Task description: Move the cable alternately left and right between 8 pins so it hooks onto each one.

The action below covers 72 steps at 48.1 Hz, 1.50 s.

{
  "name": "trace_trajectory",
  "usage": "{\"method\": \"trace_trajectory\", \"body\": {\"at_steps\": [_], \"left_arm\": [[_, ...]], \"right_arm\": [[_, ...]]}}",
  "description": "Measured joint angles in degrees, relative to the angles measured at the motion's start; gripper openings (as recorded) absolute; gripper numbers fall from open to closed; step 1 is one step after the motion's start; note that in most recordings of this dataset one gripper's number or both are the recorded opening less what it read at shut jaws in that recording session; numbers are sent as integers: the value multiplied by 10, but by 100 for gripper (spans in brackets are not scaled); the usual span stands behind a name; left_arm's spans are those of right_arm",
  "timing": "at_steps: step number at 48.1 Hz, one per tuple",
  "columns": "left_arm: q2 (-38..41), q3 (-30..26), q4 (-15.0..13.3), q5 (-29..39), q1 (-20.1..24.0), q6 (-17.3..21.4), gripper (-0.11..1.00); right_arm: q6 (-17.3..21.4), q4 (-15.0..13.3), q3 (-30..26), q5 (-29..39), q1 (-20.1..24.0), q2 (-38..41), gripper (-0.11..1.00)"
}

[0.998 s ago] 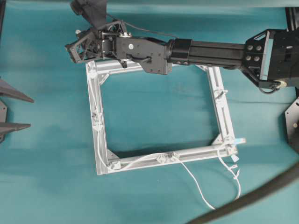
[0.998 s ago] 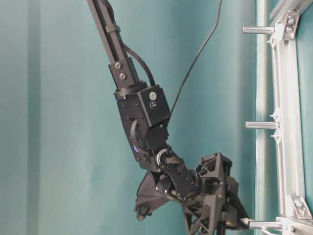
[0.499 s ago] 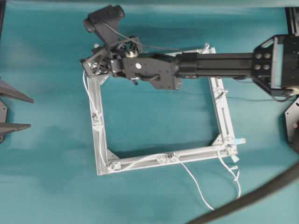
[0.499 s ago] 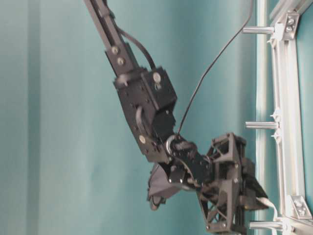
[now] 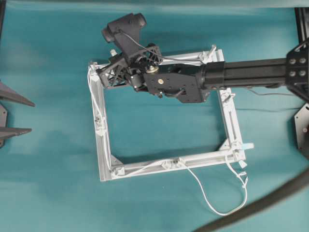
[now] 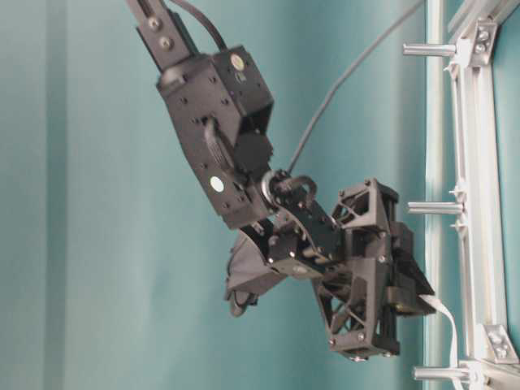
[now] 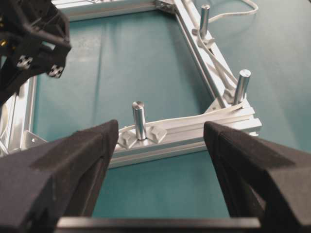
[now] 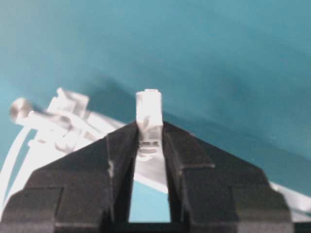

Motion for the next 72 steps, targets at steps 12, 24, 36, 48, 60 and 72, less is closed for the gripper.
{"method": "trace_trajectory", "body": {"at_steps": [12, 24, 36, 48, 60, 72], "left_arm": [[0, 0, -1, -1, 0, 0, 81], [0, 0, -1, -1, -1, 1, 81], [0, 0, -1, -1, -1, 1, 81], [-1, 0, 0, -1, -1, 0, 81], [0, 0, 0, -1, 0, 1, 81], [0, 0, -1, 0, 0, 1, 81]], "right_arm": [[-17, -33, 32, -57, 20, -28, 18], [-40, -47, 83, -92, 40, -66, 17], [-44, -70, 118, -166, 46, -81, 17], [-43, -91, 127, -185, 46, -85, 17], [-43, -92, 148, -207, 43, -91, 17], [-45, -128, 144, -245, 28, -91, 17]]}}
